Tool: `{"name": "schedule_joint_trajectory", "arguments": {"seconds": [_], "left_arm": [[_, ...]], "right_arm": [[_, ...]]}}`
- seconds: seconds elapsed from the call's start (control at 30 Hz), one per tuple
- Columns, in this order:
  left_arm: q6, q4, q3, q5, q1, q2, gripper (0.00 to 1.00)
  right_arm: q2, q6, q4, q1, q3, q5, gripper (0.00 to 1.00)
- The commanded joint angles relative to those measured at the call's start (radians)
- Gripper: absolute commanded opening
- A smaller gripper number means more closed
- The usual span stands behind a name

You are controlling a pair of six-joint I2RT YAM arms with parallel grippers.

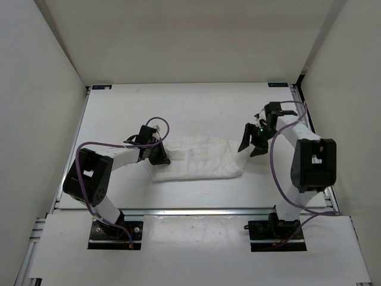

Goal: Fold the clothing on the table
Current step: Fold the skirt

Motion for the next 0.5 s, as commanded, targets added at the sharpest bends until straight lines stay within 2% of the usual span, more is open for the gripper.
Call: {"name": "schedule_joint_trajectory", "arguments": {"seconds": [0.0,0.03,0.17,0.47], "left_arm": [[0.017,-0.031,-0.008,-0.010,0.014,-0.041,0.01],[0.019,-0.037,-0.006,-0.006,0.013,-0.041,0.01],[0.025,-0.048,-0.014,-0.015,0.011,-0.043,0.01],[0.039,-0.063,-0.016,-0.021,-0.007,-0.038,0.01]], "right_arm": [[-0.066,0.025,0.076,-0.077,-0.145,-0.065,0.75],[-0.079,0.027,0.095,-0.088,-0.163,-0.082,0.79],[-0.082,0.068,0.228,-0.122,-0.271,-0.165,0.79],[0.010,0.217,0.516,-0.031,-0.338,-0.289,0.78]]}}
